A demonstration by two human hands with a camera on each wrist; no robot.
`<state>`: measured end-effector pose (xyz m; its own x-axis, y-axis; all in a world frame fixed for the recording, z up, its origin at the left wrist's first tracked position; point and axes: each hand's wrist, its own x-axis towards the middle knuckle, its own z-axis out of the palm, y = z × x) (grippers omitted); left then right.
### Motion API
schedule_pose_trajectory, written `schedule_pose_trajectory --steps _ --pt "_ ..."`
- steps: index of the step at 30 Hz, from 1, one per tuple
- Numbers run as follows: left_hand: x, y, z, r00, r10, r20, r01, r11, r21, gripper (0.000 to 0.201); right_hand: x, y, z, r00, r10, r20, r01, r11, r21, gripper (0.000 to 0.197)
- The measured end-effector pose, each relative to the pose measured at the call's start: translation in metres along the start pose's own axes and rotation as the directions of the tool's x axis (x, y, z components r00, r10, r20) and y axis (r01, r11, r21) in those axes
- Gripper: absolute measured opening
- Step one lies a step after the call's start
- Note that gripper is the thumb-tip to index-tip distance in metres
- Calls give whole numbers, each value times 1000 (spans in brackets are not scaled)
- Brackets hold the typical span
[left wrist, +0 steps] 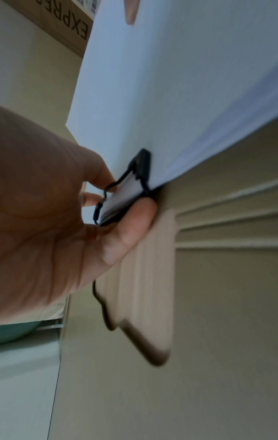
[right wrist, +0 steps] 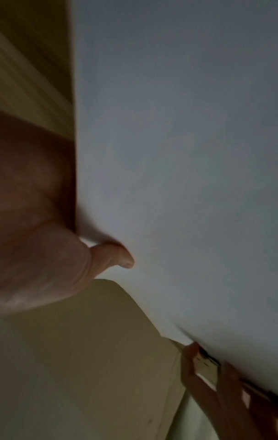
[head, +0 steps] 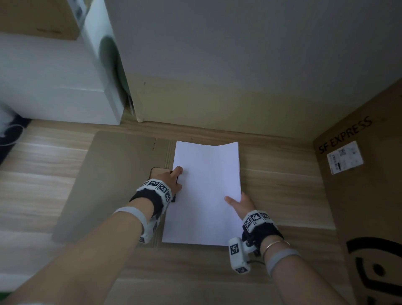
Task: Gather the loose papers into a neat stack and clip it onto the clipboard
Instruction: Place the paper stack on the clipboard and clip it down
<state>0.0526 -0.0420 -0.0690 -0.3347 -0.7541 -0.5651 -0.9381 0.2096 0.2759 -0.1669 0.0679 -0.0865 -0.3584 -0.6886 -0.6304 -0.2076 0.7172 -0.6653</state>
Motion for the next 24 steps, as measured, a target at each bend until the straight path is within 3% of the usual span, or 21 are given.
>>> schedule_pose_trajectory --steps 3,7,9,13,16,18,20,24 --pt "1 2 2 999 -31 24 31 999 -16 39 -4 -1 -10 999 31 14 -32 999 20 41" --pt "3 2 5 998 -47 39 49 998 -44 41 -7 8 -32 993 74 -89 -79 995 -54 12" --pt "3 2 5 998 -54 43 56 997 -52 42 -9 13 -36 989 81 -126 -93 991 -96 22" --pt "4 0 8 998 -60 29 62 997 -53 42 -15 10 -34 983 78 -166 -104 982 -155 21" --pt "-1 -2 10 996 -49 -68 47 998 -41 42 -15 9 -32 981 78 -178 -104 985 -139 22" --pt "-9 -11 7 986 -80 -144 62 990 -125 42 -17 9 -31 979 74 -188 -99 987 -129 18" --pt "-18 -32 1 956 -217 -198 165 954 -252 49 -18 10 -30 979 79 -190 -100 990 -104 10" --pt "-43 -97 -7 814 -526 -247 460 843 -279 49 -23 11 -29 978 80 -191 -99 991 -93 5"
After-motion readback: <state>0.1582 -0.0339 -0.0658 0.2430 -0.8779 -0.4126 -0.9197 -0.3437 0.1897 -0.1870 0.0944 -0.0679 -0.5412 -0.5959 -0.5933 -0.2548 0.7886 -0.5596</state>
